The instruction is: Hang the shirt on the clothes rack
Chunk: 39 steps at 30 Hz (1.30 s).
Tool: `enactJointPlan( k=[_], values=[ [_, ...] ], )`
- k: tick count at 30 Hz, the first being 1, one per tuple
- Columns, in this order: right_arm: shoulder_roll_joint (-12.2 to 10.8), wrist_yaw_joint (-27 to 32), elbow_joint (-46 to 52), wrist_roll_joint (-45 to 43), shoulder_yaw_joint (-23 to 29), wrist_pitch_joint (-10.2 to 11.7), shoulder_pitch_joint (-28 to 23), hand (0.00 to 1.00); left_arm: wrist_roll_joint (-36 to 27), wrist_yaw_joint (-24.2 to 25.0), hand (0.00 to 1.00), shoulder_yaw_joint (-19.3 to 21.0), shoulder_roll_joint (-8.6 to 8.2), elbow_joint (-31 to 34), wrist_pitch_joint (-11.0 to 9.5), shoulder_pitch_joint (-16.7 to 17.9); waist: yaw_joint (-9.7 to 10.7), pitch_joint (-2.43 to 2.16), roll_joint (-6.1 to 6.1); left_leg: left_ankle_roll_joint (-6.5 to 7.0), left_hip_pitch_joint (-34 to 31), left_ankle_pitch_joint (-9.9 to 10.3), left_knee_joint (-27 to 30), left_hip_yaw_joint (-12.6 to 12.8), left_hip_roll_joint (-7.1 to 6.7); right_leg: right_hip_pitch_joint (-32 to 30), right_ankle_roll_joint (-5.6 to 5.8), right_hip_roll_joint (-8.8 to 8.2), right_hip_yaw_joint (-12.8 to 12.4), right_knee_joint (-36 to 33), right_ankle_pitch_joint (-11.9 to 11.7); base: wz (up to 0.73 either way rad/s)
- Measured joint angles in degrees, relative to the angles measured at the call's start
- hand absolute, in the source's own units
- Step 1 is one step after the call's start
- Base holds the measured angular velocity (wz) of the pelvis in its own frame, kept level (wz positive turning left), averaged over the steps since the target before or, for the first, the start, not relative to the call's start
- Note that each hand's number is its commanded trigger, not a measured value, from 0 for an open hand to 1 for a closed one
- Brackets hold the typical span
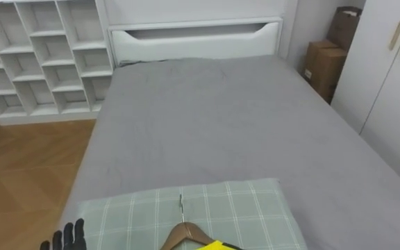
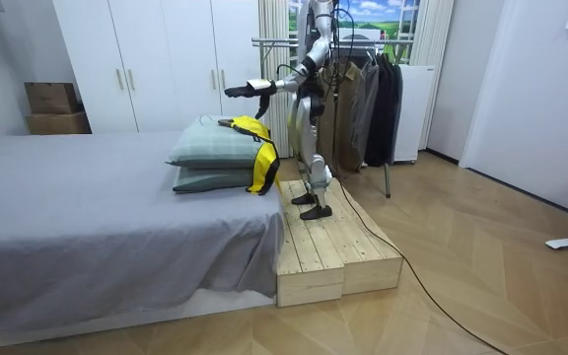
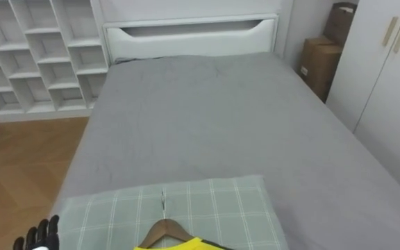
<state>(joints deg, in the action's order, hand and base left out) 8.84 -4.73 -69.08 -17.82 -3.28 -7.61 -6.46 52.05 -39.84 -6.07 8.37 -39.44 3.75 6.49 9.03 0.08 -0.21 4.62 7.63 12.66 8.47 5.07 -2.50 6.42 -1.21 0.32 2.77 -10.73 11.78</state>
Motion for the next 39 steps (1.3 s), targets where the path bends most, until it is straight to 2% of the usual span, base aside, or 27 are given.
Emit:
enactJointPlan(
  k=[3, 7, 11, 15, 17, 21, 28, 32, 39],
  values=[
    [-0.03, -0.47, -0.06, 0.0, -0.06, -0.03, -0.11, 0.0, -0.03, 1.55, 0.0, -1.58, 0.08, 0.01, 0.2, -0.73, 0.3, -0.13, 0.33, 0.0, 0.01, 0.0, -0.41, 1.01, 0.14, -0.46, 0.02, 0.18, -0.92, 0.04, -0.18, -0.17],
    [-0.13, -0.42, -0.05, 0.01, -0.04, -0.04, -1.0, 0.0, -0.16, 3.51, 0.0, -2.01, -0.53, 0.01, 0.2, -2.81, 0.92, 0.19, -0.08, 0.0, -0.13, 0.0, -0.44, 1.14, 0.13, -0.64, 0.04, 0.12, -0.91, 0.02, -0.2, -0.02],
    [-0.18, -0.34, -0.27, -0.01, -0.04, -0.06, -1.46, 0.0, -0.13, 4.68, 0.0, -2.03, -0.92, 0.01, 0.17, -4.98, 1.86, 0.19, -0.09, 0.01, -0.2, 0.0, -0.74, 1.44, 0.13, -1.06, 0.07, 0.13, -1.11, -0.04, -0.22, -0.05],
    [-0.22, -0.39, -0.88, 0.03, -0.21, -0.12, -1.63, 0.0, -0.13, 5.33, 0.0, -2.13, -0.97, 0.01, 0.0, -6.39, 1.88, 0.19, -0.05, 0.0, -0.28, 0.0, -0.81, 2.17, 0.34, -1.45, -0.01, -0.03, -1.3, -0.15, -0.28, -0.08],
    [-0.25, -0.35, -1.27, 0.1, -1.21, -0.9, -1.3, 0.0, -0.8, 5.92, 0.0, -3.44, -0.98, 0.0, 0.01, -7.06, 1.9, 0.18, 0.07, 0.0, -0.68, 0.0, -0.79, 2.22, 0.4, -1.7, -0.03, -0.02, -1.16, -0.05, -0.3, 0.0],
    [-0.39, -0.33, -2.51, 0.06, -1.83, -1.23, -0.17, 0.0, -0.78, 7.57, 0.0, -5.5, -1.37, 0.0, -0.12, -7.29, 2.06, 0.17, 0.41, 0.0, -1.05, 0.0, -0.73, 2.03, 0.4, -1.89, -0.04, -0.04, -0.93, 0.04, -0.34, 0.02],
    [-0.63, -0.28, -2.55, 0.05, -2.41, -1.31, 0.44, 0.0, -2.43, 10.5, 0.0, -6.12, -2.14, -0.21, -0.03, -7.3, 2.49, 0.19, 0.36, 0.0, -1.12, 0.0, -0.69, 1.34, 0.39, -1.79, -0.04, -0.13, -0.27, 0.0, -0.34, 0.05],
    [-0.68, -0.18, -2.27, 0.02, -4.2, -1.29, 0.94, 0.0, -2.98, 12.56, 0.0, -7.9, -2.27, -1.33, 0.07, -7.32, 2.85, 0.15, 0.13, 0.0, -2.11, -0.01, -0.47, 1.4, 0.38, -2.68, -0.04, -0.13, -0.24, -0.03, -0.34, 0.0],
    [-0.8, 0.0, -1.88, 0.0, -4.56, -2.04, 0.94, 0.0, -3.09, 17.01, 0.0, -8.1, -2.86, -5.02, 1.06, -8.52, 2.95, 0.24, -0.72, -0.01, -3.06, -0.01, 0.07, 1.69, 0.49, -3.45, -0.1, -0.1, -0.29, -0.07, -0.38, 0.0]
  ],
)
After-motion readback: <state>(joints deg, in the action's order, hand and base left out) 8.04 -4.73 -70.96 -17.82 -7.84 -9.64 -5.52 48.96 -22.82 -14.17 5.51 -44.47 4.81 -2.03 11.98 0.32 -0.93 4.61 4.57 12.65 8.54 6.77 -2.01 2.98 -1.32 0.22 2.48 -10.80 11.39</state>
